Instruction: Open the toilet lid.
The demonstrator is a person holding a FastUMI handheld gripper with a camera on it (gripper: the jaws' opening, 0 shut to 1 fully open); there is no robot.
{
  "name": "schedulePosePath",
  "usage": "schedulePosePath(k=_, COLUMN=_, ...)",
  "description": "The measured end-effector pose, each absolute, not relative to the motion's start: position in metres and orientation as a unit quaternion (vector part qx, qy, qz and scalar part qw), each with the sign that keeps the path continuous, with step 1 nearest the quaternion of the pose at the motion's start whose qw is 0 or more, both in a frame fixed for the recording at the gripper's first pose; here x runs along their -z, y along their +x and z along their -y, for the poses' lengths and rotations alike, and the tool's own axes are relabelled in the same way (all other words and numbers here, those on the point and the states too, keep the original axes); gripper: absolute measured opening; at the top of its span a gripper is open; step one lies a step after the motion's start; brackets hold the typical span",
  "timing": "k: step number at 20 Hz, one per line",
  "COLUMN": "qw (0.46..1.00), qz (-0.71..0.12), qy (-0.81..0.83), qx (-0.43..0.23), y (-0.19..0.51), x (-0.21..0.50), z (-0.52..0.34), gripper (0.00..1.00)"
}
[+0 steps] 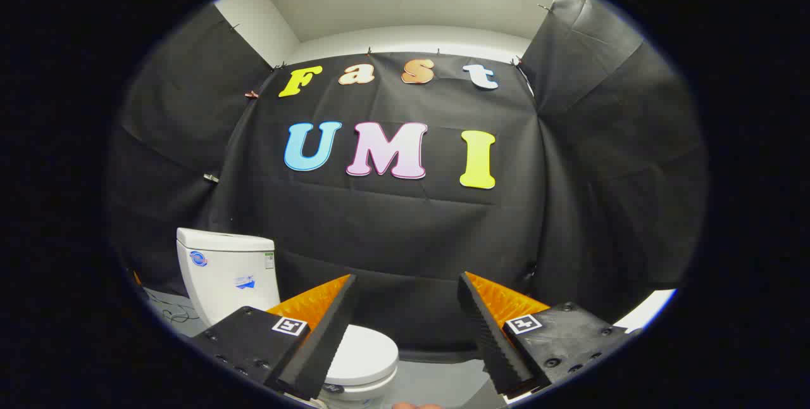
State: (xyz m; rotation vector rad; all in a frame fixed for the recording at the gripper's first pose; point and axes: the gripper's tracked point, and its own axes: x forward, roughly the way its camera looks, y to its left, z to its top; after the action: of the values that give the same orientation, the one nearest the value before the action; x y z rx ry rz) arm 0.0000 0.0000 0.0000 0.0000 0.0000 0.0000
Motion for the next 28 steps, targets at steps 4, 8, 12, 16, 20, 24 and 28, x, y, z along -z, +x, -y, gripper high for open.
schedulePosePath(k=4, qw=1.0, qz=-0.011, qy=0.006, qx=0.004, y=0.004, x=0.01, z=0.003, gripper=0.98)
schedulePosePath(k=8, qw=1.0, qz=-0.015, qy=0.01, qx=0.004, y=0.002, x=0.013, z=0.004, gripper=0.98)
schedulePosePath(k=12, qw=1.0, qz=-0.011, qy=0.006, qx=0.002, y=0.003, x=0.01, z=0.003, gripper=0.98)
schedulePosePath(k=16, qw=1.0, qz=-0.012, qy=0.006, qx=0.003, y=0.003, x=0.012, z=0.004, gripper=0.98)
schedulePosePath(k=20, qw=1.0, qz=-0.019, qy=0.004, qx=0.008, y=0.004, x=0.016, z=0.007, gripper=0.98)
schedulePosePath(k=24, qw=1.0, qz=-0.02, qy=0.005, qx=0.008, y=0.005, x=0.014, z=0.007, gripper=0.98)
schedulePosePath(k=28, qw=1.0, qz=-0.021, qy=0.011, qx=0.0, y=0.004, x=0.015, z=0.002, gripper=0.98)
